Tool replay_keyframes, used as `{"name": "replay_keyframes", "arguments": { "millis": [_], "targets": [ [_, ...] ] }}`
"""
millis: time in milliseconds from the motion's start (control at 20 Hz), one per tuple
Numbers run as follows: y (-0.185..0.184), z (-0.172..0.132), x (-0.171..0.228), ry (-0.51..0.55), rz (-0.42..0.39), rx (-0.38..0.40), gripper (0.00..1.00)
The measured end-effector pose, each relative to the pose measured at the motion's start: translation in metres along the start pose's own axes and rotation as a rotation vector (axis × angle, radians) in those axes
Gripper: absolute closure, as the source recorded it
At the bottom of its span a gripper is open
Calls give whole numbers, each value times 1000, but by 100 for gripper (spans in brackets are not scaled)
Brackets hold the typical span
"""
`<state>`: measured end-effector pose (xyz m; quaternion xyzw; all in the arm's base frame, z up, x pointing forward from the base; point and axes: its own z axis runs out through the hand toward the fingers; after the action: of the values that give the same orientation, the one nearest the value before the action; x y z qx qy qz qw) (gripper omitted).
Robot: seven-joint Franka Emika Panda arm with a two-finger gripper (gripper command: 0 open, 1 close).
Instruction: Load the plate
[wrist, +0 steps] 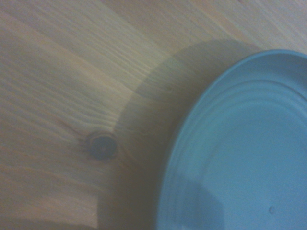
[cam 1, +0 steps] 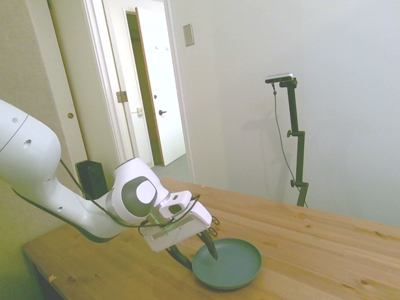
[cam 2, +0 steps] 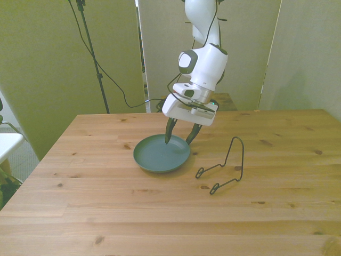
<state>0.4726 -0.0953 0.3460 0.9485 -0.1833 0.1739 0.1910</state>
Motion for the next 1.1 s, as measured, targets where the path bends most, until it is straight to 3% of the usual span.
{"name": "replay_keyframes", "arguments": {
  "millis": [1100],
  "targets": [
    [-10, 21, 23, 10, 11, 18, 100]
  ]
}}
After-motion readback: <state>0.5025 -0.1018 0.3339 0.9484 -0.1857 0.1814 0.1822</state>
